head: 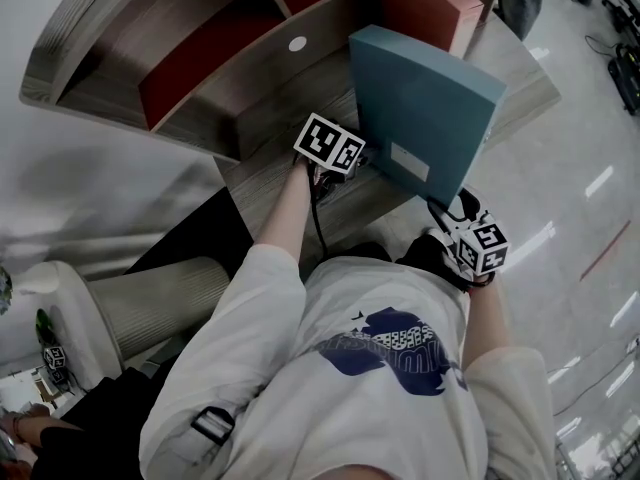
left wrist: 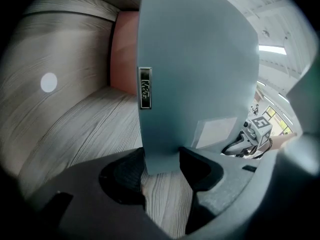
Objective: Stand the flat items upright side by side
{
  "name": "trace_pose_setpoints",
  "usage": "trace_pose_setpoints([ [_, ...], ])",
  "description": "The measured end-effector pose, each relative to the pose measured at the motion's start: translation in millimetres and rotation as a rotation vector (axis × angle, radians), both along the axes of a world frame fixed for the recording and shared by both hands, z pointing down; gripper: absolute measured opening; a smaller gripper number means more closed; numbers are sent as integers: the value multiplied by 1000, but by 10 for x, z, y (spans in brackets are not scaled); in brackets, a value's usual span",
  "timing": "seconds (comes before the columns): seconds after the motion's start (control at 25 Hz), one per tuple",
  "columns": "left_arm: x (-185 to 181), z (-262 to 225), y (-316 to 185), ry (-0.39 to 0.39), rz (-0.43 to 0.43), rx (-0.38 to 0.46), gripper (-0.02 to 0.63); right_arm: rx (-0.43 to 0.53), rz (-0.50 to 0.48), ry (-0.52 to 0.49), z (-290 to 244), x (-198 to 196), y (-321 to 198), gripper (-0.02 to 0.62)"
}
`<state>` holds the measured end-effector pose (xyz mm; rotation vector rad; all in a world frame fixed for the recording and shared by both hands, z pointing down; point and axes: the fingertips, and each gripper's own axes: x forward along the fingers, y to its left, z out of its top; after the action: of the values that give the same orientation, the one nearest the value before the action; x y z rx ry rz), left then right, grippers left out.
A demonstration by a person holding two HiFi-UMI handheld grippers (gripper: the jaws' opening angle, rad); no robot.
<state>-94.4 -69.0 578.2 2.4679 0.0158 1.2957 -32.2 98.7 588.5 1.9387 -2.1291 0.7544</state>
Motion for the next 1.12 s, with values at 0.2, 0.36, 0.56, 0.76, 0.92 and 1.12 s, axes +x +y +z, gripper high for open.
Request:
trace_pose_setpoints([
  [0.2, 128, 13, -21, 14, -5, 33, 225, 11, 36, 73, 23, 92, -5, 299],
  [0.36, 243, 13, -15, 36, -24, 41, 225, 2, 75, 130, 67, 161, -7, 299],
  [0.56, 375, 14, 1, 47, -25, 61, 231, -26, 113, 164, 154, 203, -15, 296],
  [0.76, 508, 14, 67, 59, -23, 75, 232, -66, 139, 209, 229, 258, -48, 295],
  [0.92, 588, 19, 134, 60, -3, 89, 232, -112, 149, 243, 292, 303, -72, 295],
  [1.12, 655, 2, 213, 58, 28, 99, 232, -159, 148, 232, 392, 327, -86, 293],
])
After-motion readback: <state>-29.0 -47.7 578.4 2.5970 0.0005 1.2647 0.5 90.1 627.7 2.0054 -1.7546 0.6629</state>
